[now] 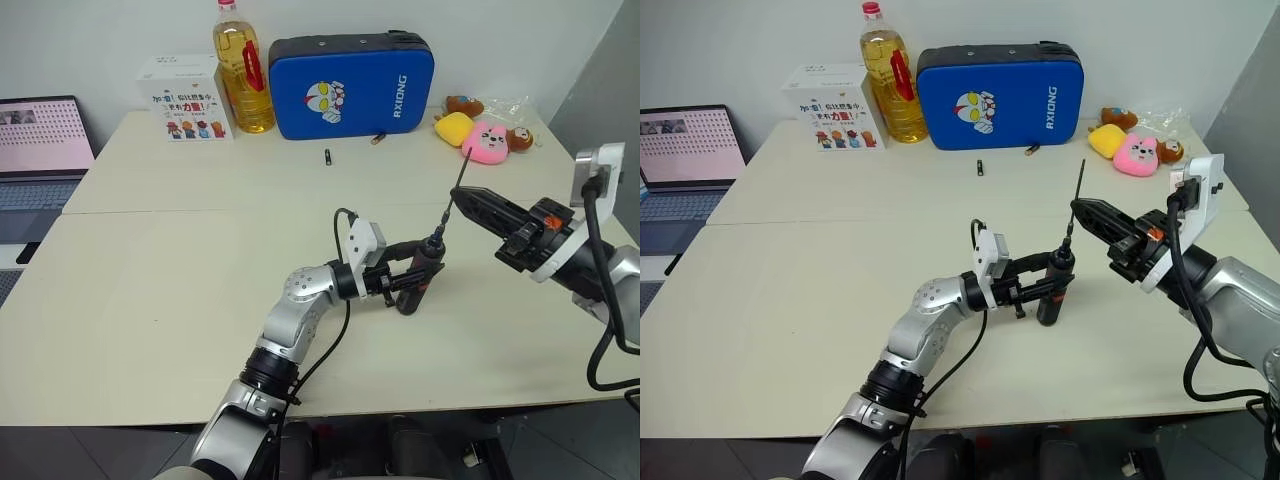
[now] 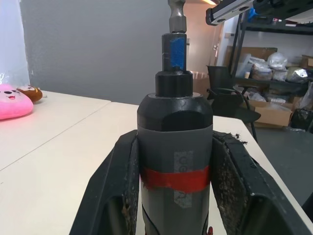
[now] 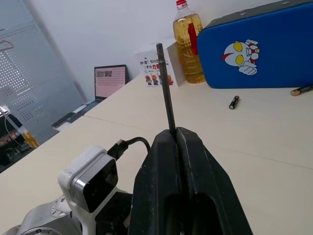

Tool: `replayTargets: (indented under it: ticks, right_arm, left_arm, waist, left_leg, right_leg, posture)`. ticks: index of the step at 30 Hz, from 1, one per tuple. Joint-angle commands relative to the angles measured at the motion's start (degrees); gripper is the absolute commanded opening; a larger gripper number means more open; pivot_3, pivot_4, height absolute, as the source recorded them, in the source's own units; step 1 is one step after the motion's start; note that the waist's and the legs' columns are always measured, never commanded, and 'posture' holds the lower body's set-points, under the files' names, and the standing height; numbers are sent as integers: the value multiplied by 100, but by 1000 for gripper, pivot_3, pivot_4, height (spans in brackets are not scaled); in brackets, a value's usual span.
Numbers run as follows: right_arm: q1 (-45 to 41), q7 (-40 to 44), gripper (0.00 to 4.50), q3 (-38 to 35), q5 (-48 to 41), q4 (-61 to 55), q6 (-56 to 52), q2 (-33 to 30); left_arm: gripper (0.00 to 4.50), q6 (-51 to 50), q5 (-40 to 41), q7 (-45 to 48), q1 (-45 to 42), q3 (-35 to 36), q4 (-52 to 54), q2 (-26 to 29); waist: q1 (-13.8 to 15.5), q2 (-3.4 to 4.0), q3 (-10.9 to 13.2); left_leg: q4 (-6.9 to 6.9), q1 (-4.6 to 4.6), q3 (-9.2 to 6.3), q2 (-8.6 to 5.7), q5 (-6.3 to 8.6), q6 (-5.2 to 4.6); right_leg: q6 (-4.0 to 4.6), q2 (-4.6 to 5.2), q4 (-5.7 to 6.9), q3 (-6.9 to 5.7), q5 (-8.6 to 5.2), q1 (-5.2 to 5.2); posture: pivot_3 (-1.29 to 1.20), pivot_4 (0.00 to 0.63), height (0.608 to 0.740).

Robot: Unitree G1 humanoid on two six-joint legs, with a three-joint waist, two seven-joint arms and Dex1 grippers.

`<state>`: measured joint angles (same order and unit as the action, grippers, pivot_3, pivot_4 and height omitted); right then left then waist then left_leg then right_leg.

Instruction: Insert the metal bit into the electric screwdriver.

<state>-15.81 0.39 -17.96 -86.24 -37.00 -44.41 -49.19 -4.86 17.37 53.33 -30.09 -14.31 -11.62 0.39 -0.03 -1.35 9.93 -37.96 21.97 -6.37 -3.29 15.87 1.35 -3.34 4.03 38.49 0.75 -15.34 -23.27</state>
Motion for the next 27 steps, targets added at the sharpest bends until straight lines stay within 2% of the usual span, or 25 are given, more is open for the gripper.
replayTargets:
  ticks: [1, 12, 27]
  right_arm:
    - [111, 158, 26, 116, 96, -226, -95, -127]
    - [453, 281, 26, 178, 413, -292, -65, -99]
    - [440, 551, 26, 423, 797, -121, -75, 26]
  left_arm:
    - [1689, 68, 51, 30, -109, -30, 222, -49]
    - [1689, 64, 44, 41, -99, -33, 238, -44]
    - [1689, 38, 45, 6, -106, -10, 273, -21]
  waist:
    - [0, 0, 0]
    - [7, -1, 0]
    - [7, -1, -1]
  left_leg:
    - [0, 0, 1, 0, 0, 0]
    - [0, -5, -1, 0, 0, 0]
    - [0, -6, -1, 0, 0, 0]
  right_leg:
    - [0, 0, 0, 0, 0, 0]
    - [0, 0, -2, -2, 0, 7]
    - [-1, 0, -4, -1, 0, 7]
  posture:
    - [0, 150, 740]
    - [0, 150, 740]
    - [0, 150, 740]
